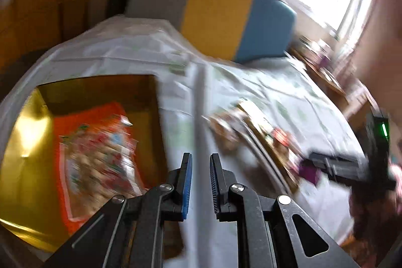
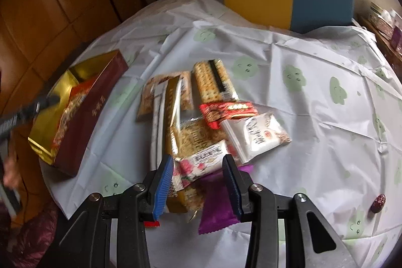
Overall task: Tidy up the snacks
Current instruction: 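Lower the red-orange bag into the gold box and open the left gripper, then grasp the purple snack pouch with the right gripper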
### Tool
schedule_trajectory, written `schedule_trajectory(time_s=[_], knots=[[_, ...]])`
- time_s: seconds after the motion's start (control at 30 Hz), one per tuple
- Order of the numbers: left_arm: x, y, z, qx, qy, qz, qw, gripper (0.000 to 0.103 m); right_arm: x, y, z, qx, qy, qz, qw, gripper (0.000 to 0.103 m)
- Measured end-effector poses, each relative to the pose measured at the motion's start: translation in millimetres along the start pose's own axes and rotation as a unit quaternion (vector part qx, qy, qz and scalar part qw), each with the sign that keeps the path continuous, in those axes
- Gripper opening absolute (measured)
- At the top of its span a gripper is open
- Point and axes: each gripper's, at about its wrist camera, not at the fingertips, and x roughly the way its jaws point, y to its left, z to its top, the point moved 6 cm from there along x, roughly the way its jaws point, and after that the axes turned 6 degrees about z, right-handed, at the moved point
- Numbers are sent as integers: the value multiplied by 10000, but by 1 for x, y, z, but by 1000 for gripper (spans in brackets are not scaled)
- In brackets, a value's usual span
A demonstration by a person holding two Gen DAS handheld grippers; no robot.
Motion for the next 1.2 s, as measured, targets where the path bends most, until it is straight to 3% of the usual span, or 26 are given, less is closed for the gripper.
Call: schedule_trajectory(time_s=[0.17, 0.33, 0.5, 0.63, 0.73, 0.97, 1.03, 1.2], knots=[[7, -50, -37, 606, 288, -328, 9972, 15, -14, -20, 7, 473, -264, -110, 9985, 41], [30, -73, -72, 850, 708, -398, 9931, 15, -24, -42, 10, 1032, -393, -154, 9938, 41], [42, -81, -94, 1026, 810, -325, 9909, 17, -19, -45, 6, 1198, -152, -45, 9927, 41], [43, -85, -100, 1130, 691, -295, 9908, 18, -12, -43, 0, 1228, 59, 51, 9924, 57], [42, -82, -101, 1086, 676, -350, 9912, 19, -10, -34, -2, 1006, 141, 109, 9948, 58], [42, -74, -102, 938, 659, -480, 9922, 18, 3, -8, -15, -53, 593, -408, 9974, 58], [43, -73, -102, 906, 653, -491, 9925, 18, 7, -9, -19, -213, 681, -699, 9950, 47], [43, -74, -103, 937, 601, -448, 9928, 19, 12, -6, -25, -545, 783, -938, 9910, 41]])
